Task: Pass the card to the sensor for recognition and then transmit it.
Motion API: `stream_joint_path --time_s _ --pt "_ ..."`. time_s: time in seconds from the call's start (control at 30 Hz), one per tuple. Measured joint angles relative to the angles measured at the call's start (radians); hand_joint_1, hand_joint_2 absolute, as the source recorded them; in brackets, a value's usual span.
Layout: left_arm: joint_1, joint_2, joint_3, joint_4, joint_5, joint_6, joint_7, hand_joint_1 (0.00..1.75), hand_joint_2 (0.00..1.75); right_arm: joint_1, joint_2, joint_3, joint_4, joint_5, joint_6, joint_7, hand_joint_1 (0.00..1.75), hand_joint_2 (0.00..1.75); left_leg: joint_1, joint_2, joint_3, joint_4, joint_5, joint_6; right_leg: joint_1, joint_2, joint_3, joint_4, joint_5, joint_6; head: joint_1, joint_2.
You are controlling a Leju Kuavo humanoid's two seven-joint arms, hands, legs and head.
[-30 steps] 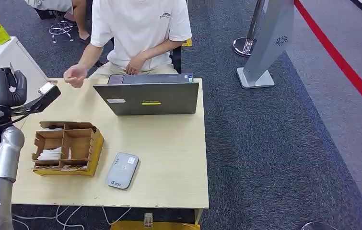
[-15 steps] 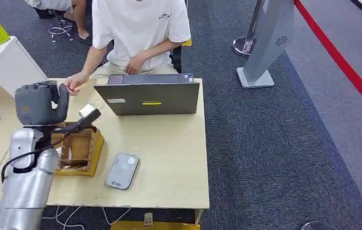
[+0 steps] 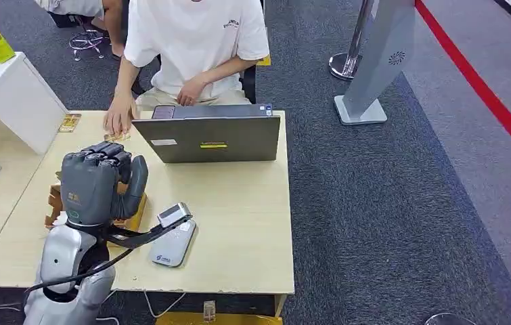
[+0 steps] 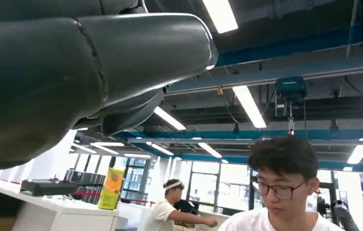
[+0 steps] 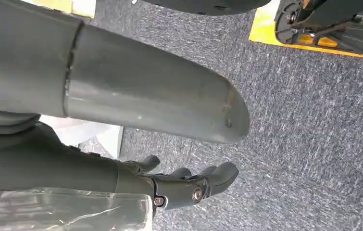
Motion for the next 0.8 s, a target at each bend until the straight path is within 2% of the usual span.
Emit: stream_joint_path --time_s 0.23,0.43,0.8 --pt "0.006 0.011 -0.001 -0.005 0.071 0.005 0.027 1.75 0.00 0.000 0.000 -0.002 0.001 0.012 -0.001 0.005 0.00 0.00 0.000 0.000 0.000 0.000 0.000 0.000 0.000 0.000 0.000 0.000 0.000 0.000 0.001 0.000" --pt "-0.031 0.029 0.106 0.089 0.078 0.036 0.038 1.75 0.00 0.000 0.000 -0.001 0.002 0.022 0.002 0.014 0.00 0.00 0.000 0.000 0.000 0.000 0.000 0.000 0.000 0.000 0.000 0.000 0.000 0.000 0.001 0.000" --pt "-0.114 0.047 0.245 0.266 0.092 0.040 0.043 1.75 0.00 0.000 0.000 0.000 0.002 0.040 0.003 0.021 0.00 0.00 0.000 0.000 0.000 0.000 0.001 0.000 0.000 0.000 0.000 0.001 0.000 0.000 0.002 0.000"
